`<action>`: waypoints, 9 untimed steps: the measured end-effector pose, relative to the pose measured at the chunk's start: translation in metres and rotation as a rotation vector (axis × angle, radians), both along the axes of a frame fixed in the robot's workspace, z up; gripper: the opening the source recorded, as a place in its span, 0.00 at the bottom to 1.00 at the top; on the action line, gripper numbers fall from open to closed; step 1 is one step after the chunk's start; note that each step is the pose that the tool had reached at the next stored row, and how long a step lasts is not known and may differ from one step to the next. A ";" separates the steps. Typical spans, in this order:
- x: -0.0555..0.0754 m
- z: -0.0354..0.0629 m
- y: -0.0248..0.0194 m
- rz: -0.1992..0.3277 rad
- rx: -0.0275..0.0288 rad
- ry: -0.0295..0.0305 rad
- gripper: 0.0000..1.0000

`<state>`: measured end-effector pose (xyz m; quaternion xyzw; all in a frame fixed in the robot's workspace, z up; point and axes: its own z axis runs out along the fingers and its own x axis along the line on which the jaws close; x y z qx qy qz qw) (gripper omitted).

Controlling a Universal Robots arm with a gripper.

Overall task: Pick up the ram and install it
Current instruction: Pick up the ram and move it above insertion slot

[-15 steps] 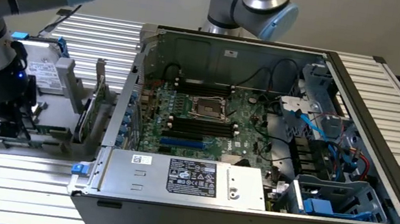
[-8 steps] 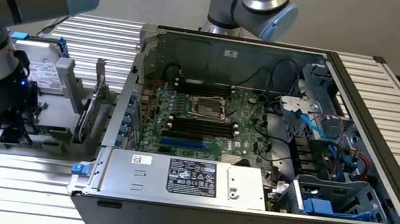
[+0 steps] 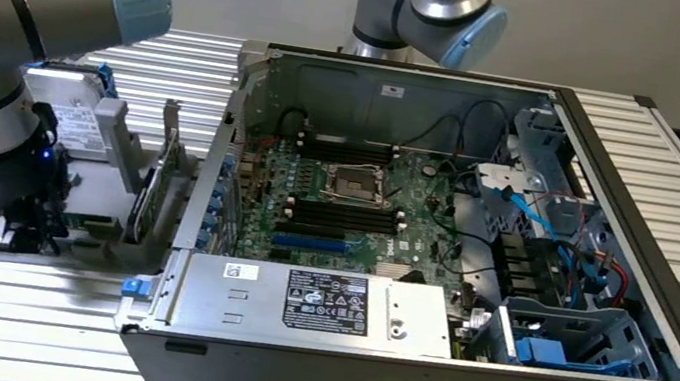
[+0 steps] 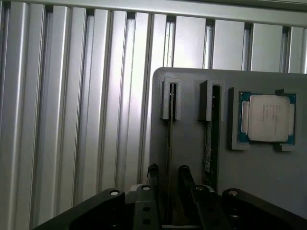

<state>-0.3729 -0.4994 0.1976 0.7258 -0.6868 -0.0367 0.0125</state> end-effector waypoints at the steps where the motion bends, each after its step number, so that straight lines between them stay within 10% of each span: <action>1: 0.000 -0.0017 0.0000 0.000 0.0000 0.0000 0.31; 9: 0.000 -0.0044 0.0001 0.000 -0.0001 0.0001 0.31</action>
